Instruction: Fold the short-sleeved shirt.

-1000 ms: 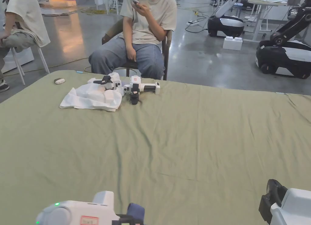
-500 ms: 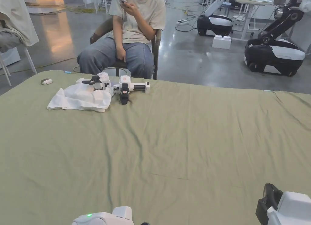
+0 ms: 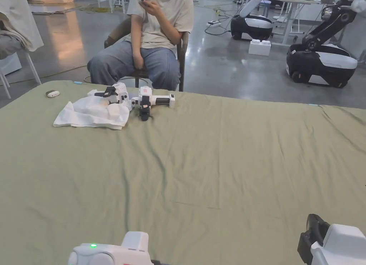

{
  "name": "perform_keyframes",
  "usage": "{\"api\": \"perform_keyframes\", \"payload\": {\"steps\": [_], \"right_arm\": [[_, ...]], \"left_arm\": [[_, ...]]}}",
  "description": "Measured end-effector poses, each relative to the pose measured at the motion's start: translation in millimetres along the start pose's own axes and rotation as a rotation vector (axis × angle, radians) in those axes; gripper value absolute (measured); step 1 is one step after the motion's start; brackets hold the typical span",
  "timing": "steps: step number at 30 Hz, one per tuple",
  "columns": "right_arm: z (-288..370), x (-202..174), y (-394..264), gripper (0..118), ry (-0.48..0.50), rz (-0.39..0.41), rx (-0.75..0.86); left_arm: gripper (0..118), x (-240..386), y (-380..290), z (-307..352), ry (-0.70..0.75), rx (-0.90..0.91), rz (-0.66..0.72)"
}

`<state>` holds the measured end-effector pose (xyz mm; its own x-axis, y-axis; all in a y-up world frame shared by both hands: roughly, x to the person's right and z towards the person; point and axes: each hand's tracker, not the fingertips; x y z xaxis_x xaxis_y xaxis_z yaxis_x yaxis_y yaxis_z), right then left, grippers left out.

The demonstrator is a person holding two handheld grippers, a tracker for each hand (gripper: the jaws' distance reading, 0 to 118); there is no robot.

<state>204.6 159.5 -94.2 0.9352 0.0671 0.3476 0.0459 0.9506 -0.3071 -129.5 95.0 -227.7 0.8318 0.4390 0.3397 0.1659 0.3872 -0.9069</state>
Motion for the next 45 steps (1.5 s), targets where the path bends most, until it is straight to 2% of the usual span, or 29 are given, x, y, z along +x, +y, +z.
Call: {"api": "perform_keyframes", "payload": {"steps": [4, 8, 12, 16, 21, 23, 25, 26, 28, 29, 30, 35, 42, 45], "right_arm": [[0.4, -0.2, -2.9, 0, -0.001, 0.009, -0.008], [0.6, 1.6, -5.8, 0, -0.002, 0.004, -0.019], [2.2, 0.9, -5.2, 0, 0.001, 0.008, -0.018], [2.1, -1.3, -4.1, 0, 0.006, 0.005, -0.015], [2.1, -3.7, -1.3, 0, 0.012, 0.003, -0.006], [1.8, -4.5, 1.8, 0, 0.015, 0.004, -0.001], [2.2, -5.1, 4.7, 0, 0.019, 0.004, 0.007], [2.3, -5.4, 5.9, 0, 0.021, 0.004, 0.01], [2.7, -6.4, 8.1, 0, 0.024, 0.003, 0.019], [3.0, -6.7, 9.0, 0, 0.027, 0.002, 0.025], [3.2, -7.2, 9.8, 0, 0.028, 0.0, 0.033], [4.6, -9.2, 14.1, 0, 0.03, -0.006, 0.059], [4.6, -10.9, 16.1, 0, 0.03, -0.002, 0.055], [5.6, -10.4, 15.9, 0, 0.024, 0.002, 0.052]], "left_arm": [[3, 4.0, -17.8, -33.7, -0.041, -0.117, -0.009], [3, 11.1, -29.3, -41.2, -0.179, -0.061, 0.023], [2, 16.6, -35.9, -52.4, -0.145, -0.053, -0.035], [2, 7.1, -36.1, -62.8, -0.141, -0.051, -0.005], [4, 6.9, -27.9, -33.9, -0.18, -0.013, -0.009], [14, -3.4, -19.7, -11.0, -0.213, 0.048, 0.018], [45, -22.0, -9.8, 14.2, -0.236, 0.107, 0.048], [56, -31.4, -7.0, 23.9, -0.233, 0.127, 0.058], [67, -56.0, -2.4, 41.0, -0.22, 0.158, 0.065], [77, -67.3, -1.8, 47.2, -0.196, 0.171, 0.066], [82, -80.5, -1.5, 53.4, -0.163, 0.186, 0.072], [84, -134.1, -8.5, 60.7, -0.123, 0.189, 0.096], [84, -191.0, -28.1, 22.5, -0.274, 0.095, 0.277], [84, -197.9, -35.9, 13.3, -0.363, 0.148, 0.267]]}}
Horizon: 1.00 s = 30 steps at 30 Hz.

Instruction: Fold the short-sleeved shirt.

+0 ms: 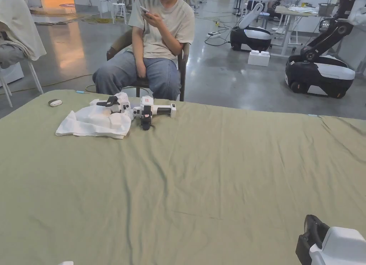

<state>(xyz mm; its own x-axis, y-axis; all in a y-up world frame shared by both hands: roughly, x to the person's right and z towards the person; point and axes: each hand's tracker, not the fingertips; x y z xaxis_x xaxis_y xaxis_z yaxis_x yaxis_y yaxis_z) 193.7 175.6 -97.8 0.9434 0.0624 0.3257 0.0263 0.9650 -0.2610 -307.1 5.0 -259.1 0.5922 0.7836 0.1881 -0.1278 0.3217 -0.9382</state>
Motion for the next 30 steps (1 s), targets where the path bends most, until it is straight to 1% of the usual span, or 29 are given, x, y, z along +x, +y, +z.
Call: {"api": "perform_keyframes", "payload": {"steps": [2, 3, 5, 7, 8, 9, 11, 12, 14, 15, 16, 20, 21, 23, 25, 30], "right_arm": [[0.2, 0.1, -0.2, 0, -0.003, 0.004, -0.006], [0.1, 0.1, -0.6, 0, -0.004, 0.005, -0.008], [-0.4, -0.4, -1.8, 0, -0.005, 0.007, -0.013], [-0.6, -1.3, -2.6, 0, -0.003, 0.005, -0.018], [-0.5, -1.8, -2.9, 0, -0.003, 0.003, -0.019], [-0.3, -2.2, -3.4, 0, -0.003, 0.002, -0.02], [0.1, -2.8, -4.0, 0, -0.002, 0.003, -0.025], [0.5, -3.0, -4.3, 0, -0.002, 0.005, -0.027], [1.2, -2.7, -5.0, 0, -0.005, 0.007, -0.029], [1.3, -2.5, -5.2, 0, -0.007, 0.007, -0.031], [1.3, -2.2, -5.3, 0, -0.008, 0.006, -0.034], [2.0, -1.5, -4.6, 0, -0.01, 0.008, -0.04], [1.9, -1.3, -4.2, 0, -0.009, 0.011, -0.039], [1.6, -1.4, -2.7, 0, -0.009, 0.019, -0.038], [1.6, -1.4, -1.2, 0, -0.006, 0.021, -0.034], [1.0, -3.5, 0.5, 0, 0.006, 0.025, -0.028]], "left_arm": [[81, -2.0, 1.3, -2.2, -0.046, 0.011, 0.022], [74, -3.3, 1.2, -4.6, -0.062, 0.003, 0.031], [57, -2.9, 2.1, -13.6, -0.072, -0.014, 0.019], [35, -0.2, 1.0, -22.9, -0.009, -0.034, -0.031], [23, -2.4, 1.0, -24.0, -0.002, -0.023, -0.044], [19, -6.8, 2.4, -24.9, -0.028, -0.019, -0.021], [16, -8.9, 0.8, -23.4, -0.074, -0.013, 0.038], [16, -12.1, 0.2, -22.3, -0.111, -0.012, 0.051], [14, -15.5, -2.2, -18.8, -0.107, -0.001, 0.034], [13, -19.2, -1.7, -16.7, -0.14, 0.011, 0.073], [12, -19.6, -1.7, -14.5, -0.149, 0.019, 0.078], [10, -6.1, 1.2, 1.4, -0.165, 0.054, 0.036], [10, -1.0, 3.3, 8.8, -0.188, 0.072, 0.03], [10, 13.9, 10.1, 25.0, -0.185, 0.088, 0.021], [10, 28.7, 21.1, 44.9, -0.144, 0.111, -0.004], [10, 88.0, 39.5, 88.9, 0.07, 0.117, -0.074]]}}
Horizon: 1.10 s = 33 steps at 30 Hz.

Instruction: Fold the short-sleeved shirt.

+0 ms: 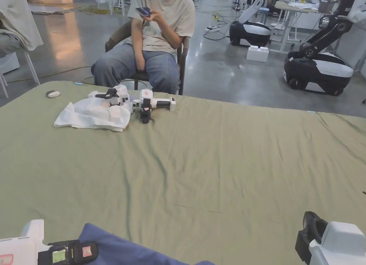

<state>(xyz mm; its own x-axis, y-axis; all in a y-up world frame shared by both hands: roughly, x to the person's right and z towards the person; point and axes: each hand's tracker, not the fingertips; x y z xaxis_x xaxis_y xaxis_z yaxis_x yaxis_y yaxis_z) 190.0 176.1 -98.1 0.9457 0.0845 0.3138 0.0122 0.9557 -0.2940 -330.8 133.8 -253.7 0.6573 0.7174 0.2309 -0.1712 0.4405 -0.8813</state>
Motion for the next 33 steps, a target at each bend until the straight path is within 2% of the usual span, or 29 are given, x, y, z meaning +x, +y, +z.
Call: {"api": "perform_keyframes", "payload": {"steps": [6, 10, 12, 26, 33], "right_arm": [[-3.8, -3.7, -3.3, 0, 0.013, -0.021, -0.002], [-4.1, -5.7, -5.1, 0, 0.027, -0.034, -0.004], [-3.9, -5.7, -5.6, 0, 0.03, -0.036, -0.003], [0.5, 7.1, -12.5, 0, 0.003, -0.043, -0.007], [1.4, 11.3, -15.1, 0, -0.009, -0.044, -0.02]], "left_arm": [[10, 72.5, 8.9, 13.3, 0.192, -0.015, -0.154], [10, 101.6, 3.8, 1.3, 0.169, -0.02, -0.133], [10, 122.2, -2.0, -7.3, 0.181, -0.046, -0.193], [10, 170.4, -40.3, -94.9, 0.132, -0.162, -0.215], [10, 197.7, -74.9, -159.3, 0.142, -0.269, -0.257]]}}
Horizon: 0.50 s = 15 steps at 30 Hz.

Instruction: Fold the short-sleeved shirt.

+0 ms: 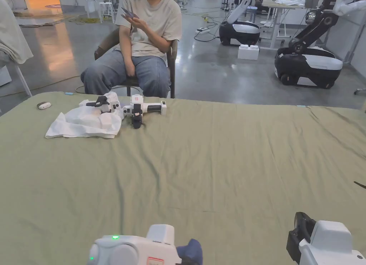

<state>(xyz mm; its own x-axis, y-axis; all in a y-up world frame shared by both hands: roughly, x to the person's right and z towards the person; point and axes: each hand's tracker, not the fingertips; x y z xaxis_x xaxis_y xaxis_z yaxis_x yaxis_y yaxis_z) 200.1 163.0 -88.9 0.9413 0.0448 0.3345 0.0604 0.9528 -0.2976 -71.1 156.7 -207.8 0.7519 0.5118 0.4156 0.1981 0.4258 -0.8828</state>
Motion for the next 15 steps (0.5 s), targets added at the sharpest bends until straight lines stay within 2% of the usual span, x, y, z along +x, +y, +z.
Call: {"api": "perform_keyframes", "payload": {"steps": [3, 11, 13, 15], "right_arm": [[0.6, 1.6, -1.3, 0, -0.004, -0.001, -0.004], [-0.5, 2.3, -7.3, 0, -0.008, -0.004, -0.023], [-1.1, 1.8, -7.9, 0, -0.005, -0.005, -0.028], [-0.8, 1.9, -8.4, 0, -0.003, -0.003, -0.029]], "left_arm": [[11, 11.3, -4.1, -27.3, 0.01, -0.048, -0.032], [11, 25.4, -19.9, -82.7, 0.041, -0.115, -0.001], [18, 19.9, -18.5, -89.5, 0.026, -0.137, 0.004], [36, 13.5, -17.8, -84.5, -0.002, -0.133, 0.053]]}}
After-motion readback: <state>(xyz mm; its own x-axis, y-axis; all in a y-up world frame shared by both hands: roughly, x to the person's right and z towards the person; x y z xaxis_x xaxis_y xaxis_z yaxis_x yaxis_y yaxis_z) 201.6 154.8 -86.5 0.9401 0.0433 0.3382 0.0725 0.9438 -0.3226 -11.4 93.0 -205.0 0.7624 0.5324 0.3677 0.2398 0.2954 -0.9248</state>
